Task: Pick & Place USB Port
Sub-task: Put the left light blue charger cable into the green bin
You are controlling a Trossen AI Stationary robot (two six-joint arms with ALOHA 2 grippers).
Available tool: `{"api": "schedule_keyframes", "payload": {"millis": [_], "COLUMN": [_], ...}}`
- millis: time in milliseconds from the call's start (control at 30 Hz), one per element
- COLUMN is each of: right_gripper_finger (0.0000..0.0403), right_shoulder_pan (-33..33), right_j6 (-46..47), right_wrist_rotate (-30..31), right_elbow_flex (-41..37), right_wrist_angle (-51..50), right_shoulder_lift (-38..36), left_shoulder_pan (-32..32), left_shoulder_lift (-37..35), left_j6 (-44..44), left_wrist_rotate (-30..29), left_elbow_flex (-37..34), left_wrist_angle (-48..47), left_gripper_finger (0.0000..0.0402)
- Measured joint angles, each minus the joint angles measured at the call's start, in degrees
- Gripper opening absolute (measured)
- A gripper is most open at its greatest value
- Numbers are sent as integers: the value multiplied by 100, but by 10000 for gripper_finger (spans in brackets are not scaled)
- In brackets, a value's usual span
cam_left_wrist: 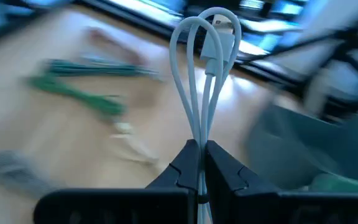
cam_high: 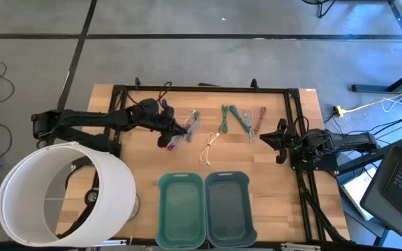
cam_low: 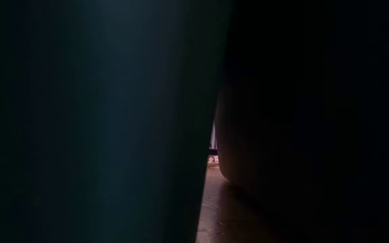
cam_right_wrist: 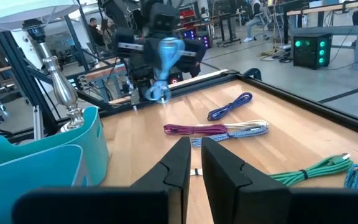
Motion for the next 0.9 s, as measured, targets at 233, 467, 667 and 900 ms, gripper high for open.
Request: {"api": "schedule_keyframes", "payload": {"millis": [233, 467, 667, 900], "right_gripper_finger": [44, 44, 44, 44], "right_shoulder_pan": [0, 0, 0, 2], "right_j6": [-6, 117, 167, 120], "right_wrist_rotate": [260, 260, 228, 214], "right_elbow_flex": [0, 0, 0, 0], "right_wrist_angle": [161, 284, 212, 205], "right_shoulder_lift": [1, 0, 1, 1], "left_shoulder_pan": [-338, -279, -593, -1168], "left_shoulder_lift": [337, 1281, 1477, 1418], "left_j6": [467, 1018, 889, 380], "left_wrist_rotate": [332, 1162, 2405, 2624], "left_elbow_flex": [240, 1159, 1417, 1440], "left_wrist_angle": [418, -221, -230, -202], "left_gripper_finger": [4, 4, 4, 4]}}
